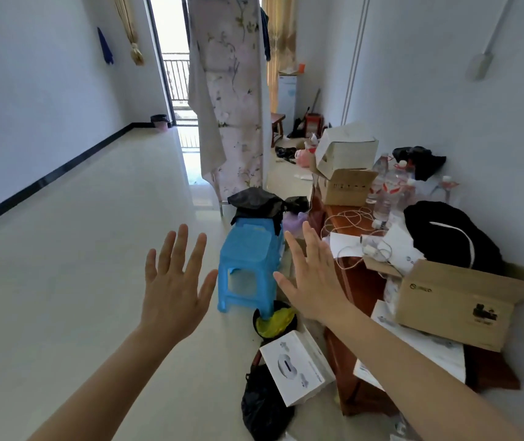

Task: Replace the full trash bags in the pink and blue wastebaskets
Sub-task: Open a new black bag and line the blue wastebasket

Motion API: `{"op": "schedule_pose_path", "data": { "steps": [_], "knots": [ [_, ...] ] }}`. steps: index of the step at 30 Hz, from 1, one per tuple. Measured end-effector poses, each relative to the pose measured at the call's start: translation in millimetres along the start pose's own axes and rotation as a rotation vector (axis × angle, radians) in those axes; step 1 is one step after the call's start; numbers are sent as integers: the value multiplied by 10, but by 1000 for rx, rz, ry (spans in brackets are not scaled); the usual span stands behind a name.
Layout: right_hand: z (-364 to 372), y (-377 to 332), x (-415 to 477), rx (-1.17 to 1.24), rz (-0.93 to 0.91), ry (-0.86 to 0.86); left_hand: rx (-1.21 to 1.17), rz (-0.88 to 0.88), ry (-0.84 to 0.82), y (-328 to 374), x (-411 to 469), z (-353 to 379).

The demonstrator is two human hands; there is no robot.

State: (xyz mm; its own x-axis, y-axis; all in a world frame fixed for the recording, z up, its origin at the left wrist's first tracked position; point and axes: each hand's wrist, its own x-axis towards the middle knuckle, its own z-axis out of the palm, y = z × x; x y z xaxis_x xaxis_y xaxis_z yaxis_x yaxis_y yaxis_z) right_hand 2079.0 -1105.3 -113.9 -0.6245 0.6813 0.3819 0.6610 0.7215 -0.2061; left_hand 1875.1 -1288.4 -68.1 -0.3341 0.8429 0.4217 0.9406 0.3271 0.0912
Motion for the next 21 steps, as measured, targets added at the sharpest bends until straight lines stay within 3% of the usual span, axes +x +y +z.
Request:
{"op": "schedule_pose_path", "data": {
  "steps": [12,21],
  "knots": [
    [985,89,2611,23,117,-11,19,108,-138,-1409,2650,894],
    [2393,291,4682,-7,133,-60,70,158,-256,-2388,4605,2349]
  ]
}}
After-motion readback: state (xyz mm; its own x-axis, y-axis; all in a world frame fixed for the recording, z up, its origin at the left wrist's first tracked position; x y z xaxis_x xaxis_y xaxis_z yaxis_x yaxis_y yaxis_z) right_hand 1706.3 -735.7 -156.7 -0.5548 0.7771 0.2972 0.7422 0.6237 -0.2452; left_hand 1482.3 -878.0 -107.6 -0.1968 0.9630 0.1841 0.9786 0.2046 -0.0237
